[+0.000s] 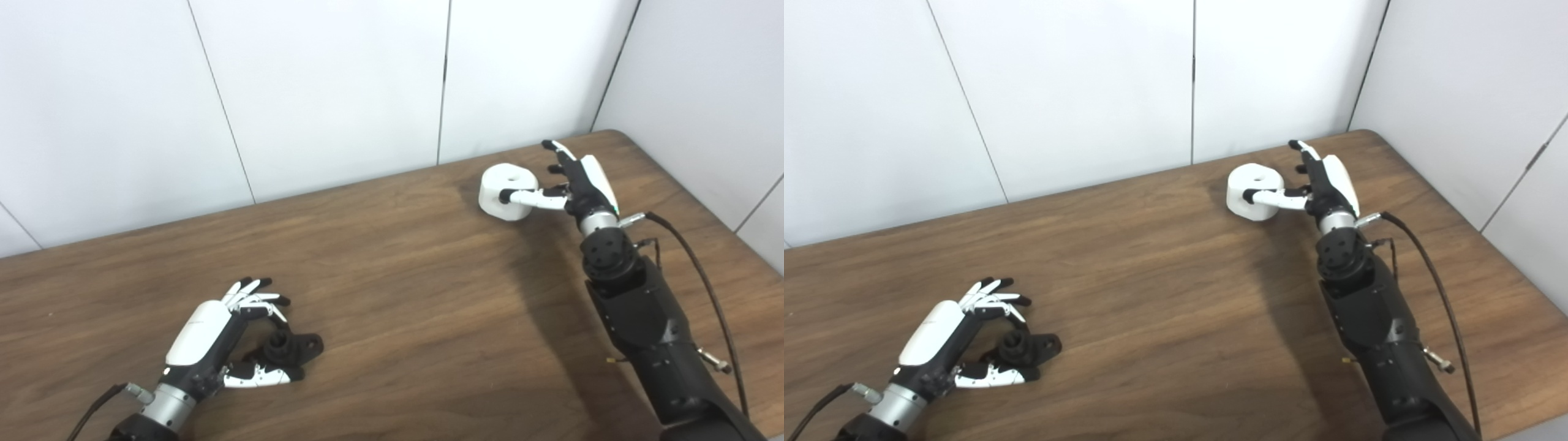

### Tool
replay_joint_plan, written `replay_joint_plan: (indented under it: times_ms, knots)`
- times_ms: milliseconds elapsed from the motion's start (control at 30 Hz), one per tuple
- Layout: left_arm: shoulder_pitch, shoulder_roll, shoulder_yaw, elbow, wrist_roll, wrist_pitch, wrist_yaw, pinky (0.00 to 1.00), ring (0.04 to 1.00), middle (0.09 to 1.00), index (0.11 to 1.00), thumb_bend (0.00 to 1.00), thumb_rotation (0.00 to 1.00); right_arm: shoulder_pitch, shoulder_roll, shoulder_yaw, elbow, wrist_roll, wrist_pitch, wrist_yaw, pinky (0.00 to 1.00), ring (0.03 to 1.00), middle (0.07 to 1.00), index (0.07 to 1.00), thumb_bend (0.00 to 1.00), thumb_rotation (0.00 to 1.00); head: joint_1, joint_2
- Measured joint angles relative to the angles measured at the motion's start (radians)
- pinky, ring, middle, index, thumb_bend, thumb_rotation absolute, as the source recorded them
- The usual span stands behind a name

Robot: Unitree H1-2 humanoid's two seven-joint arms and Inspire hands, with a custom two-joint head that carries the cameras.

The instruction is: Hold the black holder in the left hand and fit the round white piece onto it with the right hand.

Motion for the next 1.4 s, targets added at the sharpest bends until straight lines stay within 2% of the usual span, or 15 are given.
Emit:
replay_joint_plan:
  times_ms: [100, 167, 300, 533, 833, 1000, 1400]
  knots:
    - [0.000, 0.000, 0.001, 0.000, 0.000, 0.000, 0.000, 1.00, 0.932, 0.776, 0.483, 0.52, 0.04, -0.003, -0.001, 0.010, 0.003, -0.005, 0.000, 0.000, 0.77, 0.900, 0.928, 0.905, 0.98, 0.42, 0.000, 0.002]
    - [0.000, 0.000, 0.002, 0.000, 0.000, 0.000, -0.001, 1.00, 0.931, 0.779, 0.483, 0.52, 0.04, -0.006, -0.003, 0.017, 0.013, -0.006, -0.001, 0.000, 0.81, 0.917, 0.929, 0.904, 0.97, 0.42, 0.005, -0.002]
    - [0.004, 0.000, 0.005, -0.005, 0.000, 0.003, -0.006, 1.00, 0.925, 0.779, 0.483, 0.52, 0.04, -0.010, -0.007, 0.029, 0.049, -0.015, -0.002, 0.000, 0.82, 0.918, 0.927, 0.905, 0.98, 0.42, 0.008, -0.002]
    - [0.013, 0.000, 0.015, -0.015, 0.000, 0.006, -0.014, 1.00, 0.923, 0.778, 0.483, 0.52, 0.04, -0.030, -0.015, 0.071, 0.073, -0.056, -0.008, -0.006, 0.74, 0.871, 0.899, 0.890, 0.96, 0.45, 0.017, 0.000]
    - [0.024, 0.000, 0.023, -0.032, 0.002, 0.010, -0.028, 1.00, 0.927, 0.781, 0.483, 0.52, 0.04, -0.043, -0.015, 0.080, 0.102, -0.059, -0.017, -0.008, 0.82, 0.917, 0.915, 0.889, 0.95, 0.43, 0.025, 0.003]
    - [0.037, 0.000, 0.025, -0.048, 0.004, 0.014, -0.031, 1.00, 0.921, 0.776, 0.483, 0.52, 0.04, -0.049, -0.015, 0.086, 0.115, -0.065, -0.026, -0.008, 0.80, 0.896, 0.902, 0.863, 0.95, 0.45, 0.034, 0.008]
    - [0.053, -0.002, 0.035, -0.070, 0.005, 0.016, -0.034, 1.00, 0.911, 0.774, 0.482, 0.52, 0.04, -0.073, -0.015, 0.097, 0.165, -0.077, -0.055, -0.018, 0.82, 0.918, 0.911, 0.841, 0.94, 0.43, 0.035, 0.014]
